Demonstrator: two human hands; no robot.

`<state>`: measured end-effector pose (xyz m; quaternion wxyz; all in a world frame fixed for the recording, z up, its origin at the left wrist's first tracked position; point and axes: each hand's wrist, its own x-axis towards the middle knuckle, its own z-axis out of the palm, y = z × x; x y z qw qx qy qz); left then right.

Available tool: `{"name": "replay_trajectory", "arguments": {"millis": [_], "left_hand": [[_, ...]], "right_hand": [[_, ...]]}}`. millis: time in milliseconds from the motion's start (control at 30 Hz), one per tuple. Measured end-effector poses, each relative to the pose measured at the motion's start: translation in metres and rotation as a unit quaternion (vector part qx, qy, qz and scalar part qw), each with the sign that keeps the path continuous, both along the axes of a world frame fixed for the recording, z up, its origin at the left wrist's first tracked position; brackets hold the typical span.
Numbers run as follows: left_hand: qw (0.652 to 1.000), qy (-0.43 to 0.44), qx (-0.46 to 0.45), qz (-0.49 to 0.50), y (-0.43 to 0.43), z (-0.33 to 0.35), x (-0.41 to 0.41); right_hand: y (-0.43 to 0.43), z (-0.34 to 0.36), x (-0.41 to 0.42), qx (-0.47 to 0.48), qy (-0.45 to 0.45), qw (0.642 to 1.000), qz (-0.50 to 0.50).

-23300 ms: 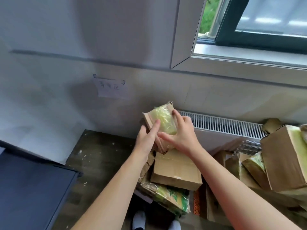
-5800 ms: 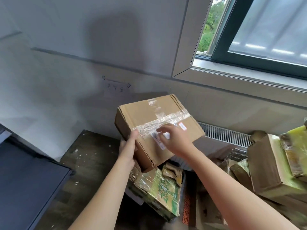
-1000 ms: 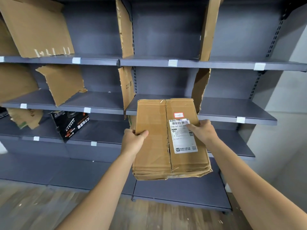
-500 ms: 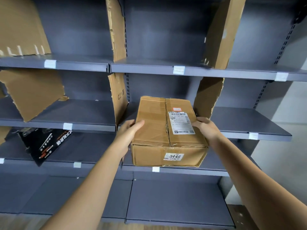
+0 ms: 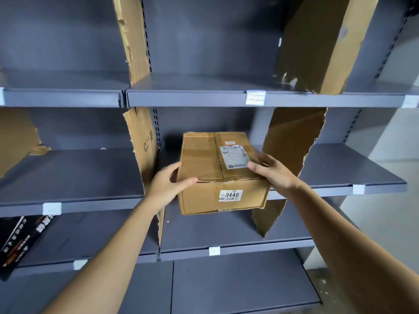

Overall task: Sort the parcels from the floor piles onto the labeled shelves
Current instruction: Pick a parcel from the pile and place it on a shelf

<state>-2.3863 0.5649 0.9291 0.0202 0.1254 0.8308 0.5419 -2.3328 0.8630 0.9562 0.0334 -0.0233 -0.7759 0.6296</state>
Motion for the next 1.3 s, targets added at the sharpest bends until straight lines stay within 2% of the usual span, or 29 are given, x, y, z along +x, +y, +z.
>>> {"name": "replay_trajectory", "arguments": {"millis": [67,100,167,267,433,600,700,767,833,933,1100,1300], "left_hand": [[0.998,0.034,-0.008,0.042,0.002,0.000,-0.010],[0.997,0.051,-0.018,0.046,0.003,0.000,-0.014],[0.997,0.060,-0.049,0.020,0.006,0.001,-0.023],[0.991,0.035,-0.125,-0.013,0.010,0.003,-0.036],[0.972,0.063,-0.224,0.023,0.023,0.009,-0.052],[0.947,0.083,-0.305,0.057,0.041,0.015,-0.045],[0.909,0.186,-0.368,0.067,0.057,0.023,-0.030],[0.905,0.293,-0.306,0.046,0.074,0.025,-0.016],[0.917,0.347,-0.200,0.004,0.099,0.022,0.002],[0.938,0.322,-0.121,-0.047,0.140,0.015,0.032],[0.951,0.262,-0.088,-0.136,0.216,-0.008,0.086],[0.945,0.208,-0.038,-0.249,0.321,-0.024,0.193]], "right_hand": [[0.002,-0.003,-0.011,0.094,-0.003,0.994,0.054],[0.002,-0.003,-0.018,0.170,-0.001,0.983,0.068],[-0.001,-0.001,-0.033,0.285,0.013,0.957,0.049],[-0.005,0.003,-0.050,0.297,0.022,0.954,0.030],[-0.007,0.005,-0.065,0.379,0.000,0.925,-0.026],[-0.013,0.003,-0.067,0.404,-0.004,0.913,-0.064],[-0.018,-0.001,-0.058,0.383,0.008,0.920,-0.086],[-0.021,-0.003,-0.047,0.347,0.033,0.931,-0.107],[-0.017,-0.007,-0.028,0.324,0.045,0.936,-0.132],[-0.002,-0.015,0.010,0.286,0.020,0.943,-0.171],[0.053,-0.026,0.099,0.288,-0.017,0.920,-0.265],[0.142,-0.048,0.240,0.219,-0.094,0.892,-0.385]]}}
